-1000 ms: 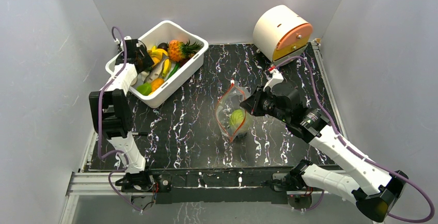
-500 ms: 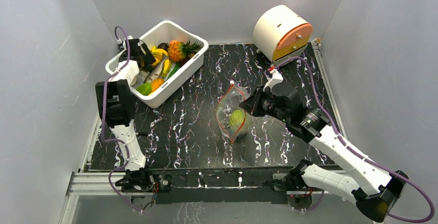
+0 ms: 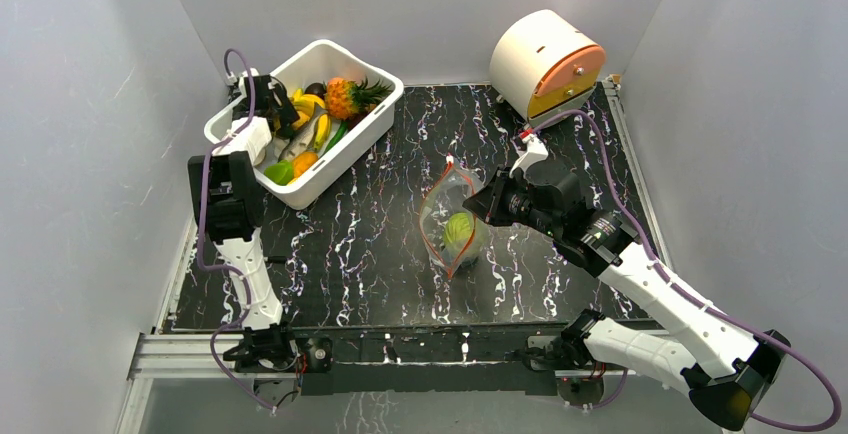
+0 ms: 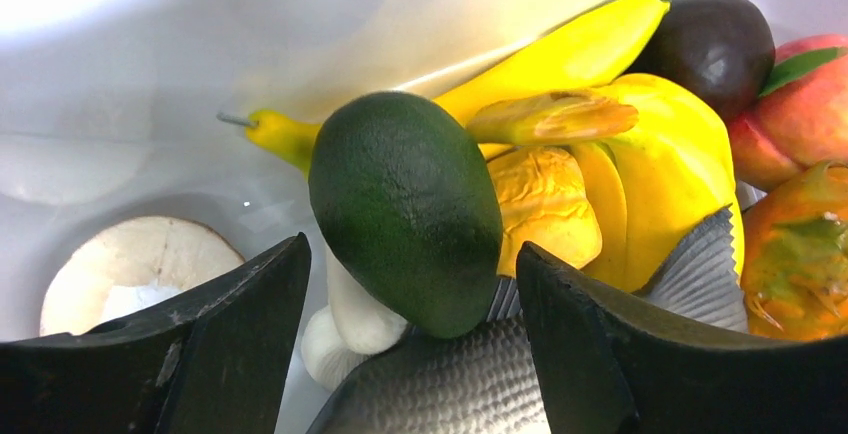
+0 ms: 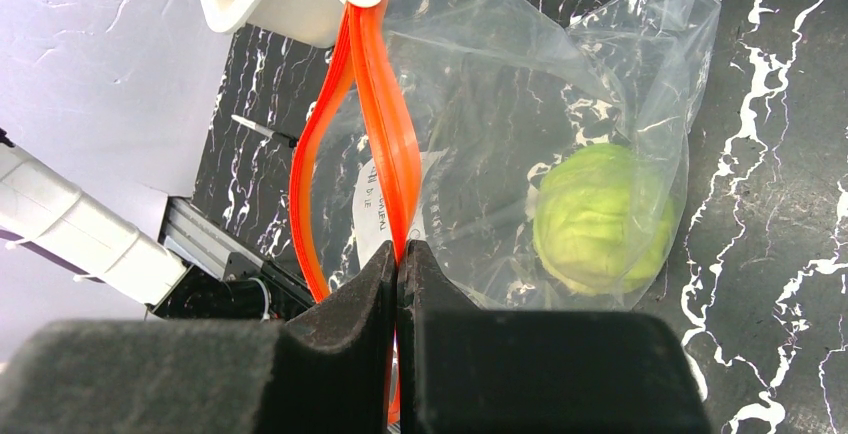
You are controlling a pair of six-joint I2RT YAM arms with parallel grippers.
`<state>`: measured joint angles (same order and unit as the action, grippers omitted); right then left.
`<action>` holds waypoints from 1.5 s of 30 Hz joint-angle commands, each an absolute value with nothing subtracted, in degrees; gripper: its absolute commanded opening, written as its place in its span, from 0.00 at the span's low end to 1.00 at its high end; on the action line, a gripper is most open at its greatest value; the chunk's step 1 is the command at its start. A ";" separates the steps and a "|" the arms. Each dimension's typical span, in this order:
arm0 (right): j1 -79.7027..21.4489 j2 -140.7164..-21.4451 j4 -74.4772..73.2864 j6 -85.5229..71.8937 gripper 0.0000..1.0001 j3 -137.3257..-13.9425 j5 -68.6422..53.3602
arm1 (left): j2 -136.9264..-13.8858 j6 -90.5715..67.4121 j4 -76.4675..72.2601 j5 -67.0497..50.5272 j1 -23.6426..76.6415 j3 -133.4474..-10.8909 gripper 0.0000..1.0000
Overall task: Place the food in the zip-top bag and seal the zipper
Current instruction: Pick up the fake fruit from the bin.
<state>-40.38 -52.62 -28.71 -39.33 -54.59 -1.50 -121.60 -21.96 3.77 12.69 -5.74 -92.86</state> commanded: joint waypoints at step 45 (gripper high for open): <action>-40.17 -52.23 -25.43 -40.69 0.00 -54.93 3.04 | -84.56 -21.42 19.47 -20.04 -5.35 -77.67 0.43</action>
